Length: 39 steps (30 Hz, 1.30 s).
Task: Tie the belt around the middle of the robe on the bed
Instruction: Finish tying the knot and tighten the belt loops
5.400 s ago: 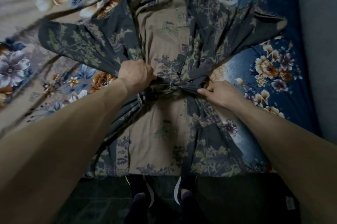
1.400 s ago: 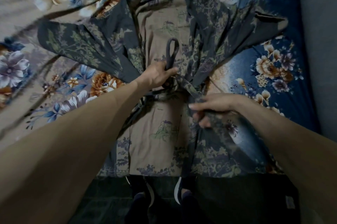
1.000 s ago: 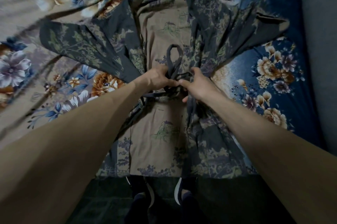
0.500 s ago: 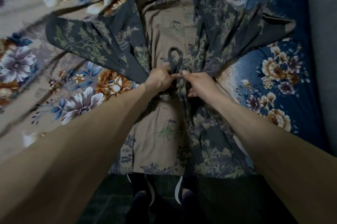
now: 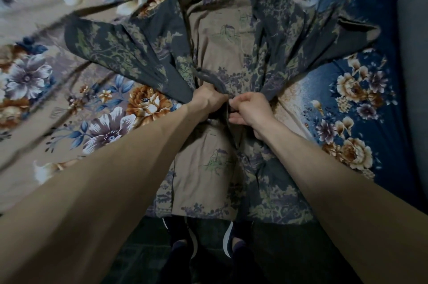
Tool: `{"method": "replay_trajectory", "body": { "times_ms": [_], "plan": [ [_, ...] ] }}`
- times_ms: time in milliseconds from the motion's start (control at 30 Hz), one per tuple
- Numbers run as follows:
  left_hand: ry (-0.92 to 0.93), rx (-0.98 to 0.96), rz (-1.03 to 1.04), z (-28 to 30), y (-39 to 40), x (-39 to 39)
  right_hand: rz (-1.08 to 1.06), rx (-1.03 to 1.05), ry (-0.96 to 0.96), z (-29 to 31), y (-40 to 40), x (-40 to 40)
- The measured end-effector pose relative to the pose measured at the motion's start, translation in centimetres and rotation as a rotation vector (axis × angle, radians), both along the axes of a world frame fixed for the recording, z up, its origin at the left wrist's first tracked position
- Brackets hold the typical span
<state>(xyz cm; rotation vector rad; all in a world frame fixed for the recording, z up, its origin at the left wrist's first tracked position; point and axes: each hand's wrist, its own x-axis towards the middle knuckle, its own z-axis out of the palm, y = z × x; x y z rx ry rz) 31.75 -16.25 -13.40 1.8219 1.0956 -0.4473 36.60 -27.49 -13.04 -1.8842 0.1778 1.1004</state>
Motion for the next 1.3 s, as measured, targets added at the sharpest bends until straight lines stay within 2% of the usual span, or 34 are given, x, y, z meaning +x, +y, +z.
{"method": "replay_trajectory", "body": {
  "times_ms": [133, 367, 433, 533, 600, 700, 800, 933, 1000, 1067, 1133, 1200, 1300],
  "plan": [
    [-0.012, -0.022, -0.011, -0.3, 0.1, -0.6, 0.006, -0.065, -0.133, -0.8, 0.3, -0.2],
    [-0.148, -0.111, 0.048, 0.3, 0.0, -1.0, 0.099, -0.24, -0.306, -1.5, 0.7, -0.6],
    [-0.168, -0.254, 0.168, 0.5, 0.0, -1.0, 0.084, -0.259, -0.322, -1.5, 0.7, -0.4],
    [-0.256, -0.577, 0.44, 0.9, -0.1, -1.4, 0.026, -0.181, -0.242, -1.8, 0.9, -0.6],
    [-0.322, -0.648, 0.414, 1.1, -0.1, -1.8, -0.029, -0.141, -0.196, -2.0, 1.0, -0.7],
    [-0.298, -0.483, 0.2, 1.3, 0.1, -2.5, -0.073, -0.146, -0.186, -2.1, 0.8, -0.8],
    [-0.208, -0.157, 0.042, 0.8, 0.4, -2.5, -0.067, -0.127, -0.159, -1.9, 0.9, -0.7],
    [-0.134, 0.086, -0.23, 0.2, 0.8, -2.2, -0.119, 0.005, 0.029, -0.7, 0.7, -0.7],
    [-0.122, 0.189, -0.33, 0.5, 0.4, -2.0, -0.005, 0.066, 0.013, -0.7, 0.6, -0.8],
    [-0.141, 0.242, -0.28, 0.5, 0.2, -1.8, 0.086, 0.084, -0.057, -0.7, 0.7, -1.0],
    [-0.176, 0.319, -0.295, 0.5, 0.1, -1.8, 0.06, 0.036, -0.17, -1.2, 1.2, -0.9],
    [-0.216, 0.38, -0.395, 0.5, -0.1, -1.6, 0.007, -0.071, -0.25, -1.5, 1.7, -0.4],
    [-0.256, 0.435, -0.425, 0.5, 0.2, -1.5, -0.035, -0.222, -0.217, -1.9, 2.0, 0.0]
  ]
}}
